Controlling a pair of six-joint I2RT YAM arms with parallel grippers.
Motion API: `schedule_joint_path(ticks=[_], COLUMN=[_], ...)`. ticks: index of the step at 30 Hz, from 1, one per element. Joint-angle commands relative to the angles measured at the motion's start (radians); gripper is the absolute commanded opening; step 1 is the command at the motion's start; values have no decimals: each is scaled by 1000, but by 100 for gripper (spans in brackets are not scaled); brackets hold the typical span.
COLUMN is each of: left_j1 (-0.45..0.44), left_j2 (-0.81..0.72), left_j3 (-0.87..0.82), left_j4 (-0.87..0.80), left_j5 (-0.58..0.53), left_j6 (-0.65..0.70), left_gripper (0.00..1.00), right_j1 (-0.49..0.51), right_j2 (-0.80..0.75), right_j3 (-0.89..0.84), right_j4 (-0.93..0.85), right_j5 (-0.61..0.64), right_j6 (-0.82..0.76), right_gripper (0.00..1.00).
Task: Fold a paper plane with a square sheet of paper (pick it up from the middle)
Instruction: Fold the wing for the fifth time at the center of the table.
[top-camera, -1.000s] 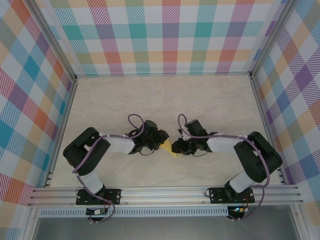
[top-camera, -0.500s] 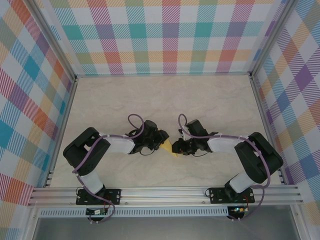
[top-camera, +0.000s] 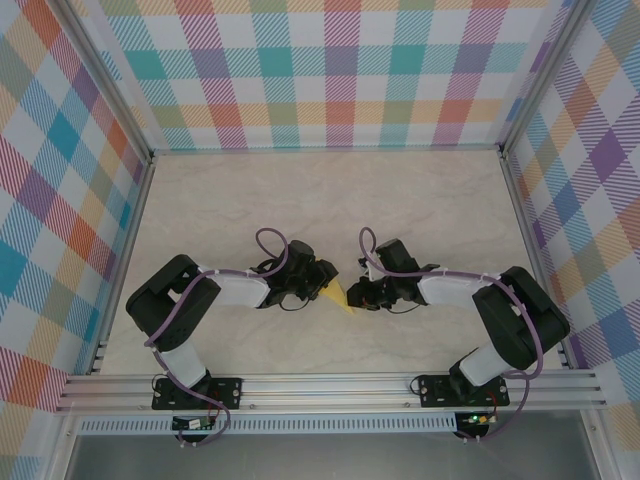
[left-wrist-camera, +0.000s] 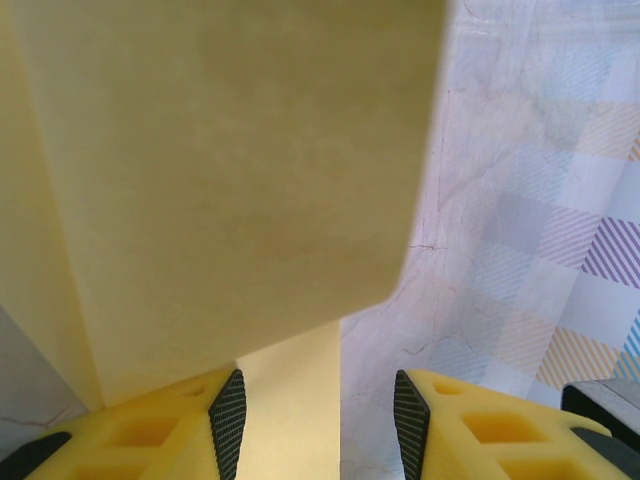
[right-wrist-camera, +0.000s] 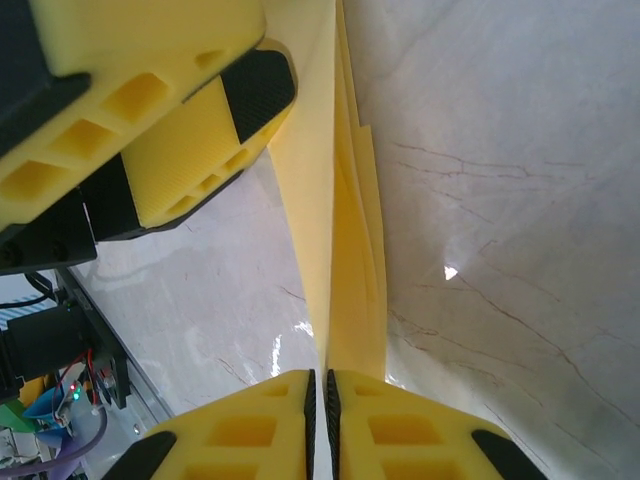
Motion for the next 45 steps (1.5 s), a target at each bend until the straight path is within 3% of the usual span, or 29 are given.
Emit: schedule_joint_path(ticks=[1,12,17,30,37,45], left_j1=[-8,-8,-8,-8,-7,-8], left_j2=[-6,-5,-5,-2,-6,-9], left_j3=[-34,-32,-34,-29,-30,-32], left_j4=[-60,-62,-65,-71,-75,-78], left_j5=[-23,-25,-27,-23,-26,-28], left_j6=[4,0,-1,0,2,0], left_gripper=[46,46,46,46,46,46], right_j1=[-4,-4,-5,-3,-3,-2], right_j2=[17,112,139,10,49,134], right_j3=[-11,-37,-27,5,-4,2], right_j4=[-16,-11,-67,-111,-93,-148], right_j5=[-24,-86,-74,-104,-133,-149], right_j6=[-33,-125,-171,-134,-144,-213], right_gripper=[12,5,7,16,8,6])
